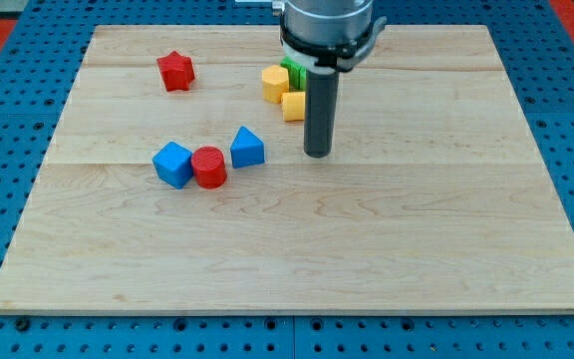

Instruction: Push the red star into the blue triangle

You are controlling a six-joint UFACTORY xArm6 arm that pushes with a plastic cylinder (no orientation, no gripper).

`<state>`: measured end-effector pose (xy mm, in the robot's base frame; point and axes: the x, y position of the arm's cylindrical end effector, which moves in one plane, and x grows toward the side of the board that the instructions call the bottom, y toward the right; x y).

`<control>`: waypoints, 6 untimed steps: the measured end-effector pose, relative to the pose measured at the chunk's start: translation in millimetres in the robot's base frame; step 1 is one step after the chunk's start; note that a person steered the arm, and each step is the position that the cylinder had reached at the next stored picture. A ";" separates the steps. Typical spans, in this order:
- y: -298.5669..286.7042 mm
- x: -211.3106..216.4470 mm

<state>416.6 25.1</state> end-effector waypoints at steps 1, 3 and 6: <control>-57.3 -0.7; -135.3 -49.8; -158.1 -184.9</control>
<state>231.7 -133.1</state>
